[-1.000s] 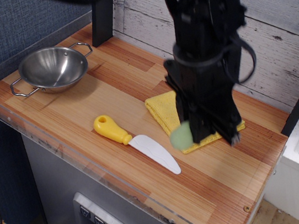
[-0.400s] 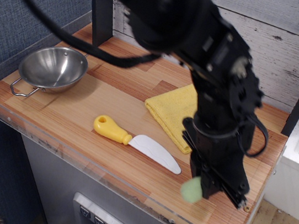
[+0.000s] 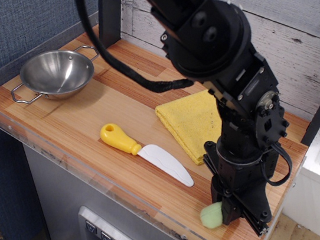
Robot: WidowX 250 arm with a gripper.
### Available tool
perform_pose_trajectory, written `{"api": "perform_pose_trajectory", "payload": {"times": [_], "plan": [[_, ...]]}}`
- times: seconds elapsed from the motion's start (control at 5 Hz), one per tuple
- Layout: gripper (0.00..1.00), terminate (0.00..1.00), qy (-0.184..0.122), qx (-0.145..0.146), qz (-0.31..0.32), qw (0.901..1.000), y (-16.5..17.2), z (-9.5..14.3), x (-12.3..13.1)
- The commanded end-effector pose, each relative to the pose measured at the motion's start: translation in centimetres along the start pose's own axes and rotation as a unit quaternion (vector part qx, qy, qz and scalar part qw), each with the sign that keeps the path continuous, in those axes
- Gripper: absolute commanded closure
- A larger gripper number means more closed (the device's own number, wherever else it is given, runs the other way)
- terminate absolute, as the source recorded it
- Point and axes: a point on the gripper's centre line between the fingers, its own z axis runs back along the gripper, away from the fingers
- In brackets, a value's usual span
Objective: Move the green pear to the bottom right corner of the table.
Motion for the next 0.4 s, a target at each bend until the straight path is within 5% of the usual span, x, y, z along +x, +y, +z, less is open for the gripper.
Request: {"api": "perform_pose_trajectory", "payload": {"times": [0.0,0.2], "plan": [[0.00,0.00,-0.014,0.023,0.021,0.9994,0.8,1.9,0.3],[0.00,0.00,-0.024,0.029,0.019,0.9991,1.0,2.9,0.6]]}}
